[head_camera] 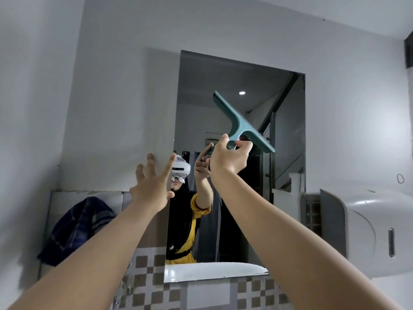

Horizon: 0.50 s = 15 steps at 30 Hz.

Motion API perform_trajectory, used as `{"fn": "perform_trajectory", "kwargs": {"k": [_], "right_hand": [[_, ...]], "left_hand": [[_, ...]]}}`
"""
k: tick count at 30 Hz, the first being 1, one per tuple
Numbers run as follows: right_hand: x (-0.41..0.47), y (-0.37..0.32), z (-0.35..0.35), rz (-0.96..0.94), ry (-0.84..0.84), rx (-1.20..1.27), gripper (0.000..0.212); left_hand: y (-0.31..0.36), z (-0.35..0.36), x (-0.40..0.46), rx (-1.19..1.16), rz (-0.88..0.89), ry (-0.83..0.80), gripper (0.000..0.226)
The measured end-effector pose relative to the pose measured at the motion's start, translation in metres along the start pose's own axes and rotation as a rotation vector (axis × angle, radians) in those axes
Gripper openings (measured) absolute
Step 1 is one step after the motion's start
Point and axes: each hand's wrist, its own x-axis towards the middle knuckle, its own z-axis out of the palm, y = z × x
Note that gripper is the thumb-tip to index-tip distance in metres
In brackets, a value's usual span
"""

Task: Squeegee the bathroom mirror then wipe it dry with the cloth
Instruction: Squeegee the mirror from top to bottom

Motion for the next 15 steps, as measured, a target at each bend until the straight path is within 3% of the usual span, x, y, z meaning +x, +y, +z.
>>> {"fn": "perform_trajectory", "kwargs": {"k": [7,15], "right_hand": [[-0.021,0.007,0.015,-0.015,-0.021,-0.002,0.022],[-0.047,0.031,0.030,-0.183,-0.199,-0.124,0.019]], "left_hand": [[-0.001,0.001,0.001,-0.022,0.001,-0.020,0.099],[-0.002,0.003,0.002,-0.035,-0.003,-0.018,0.100]]}}
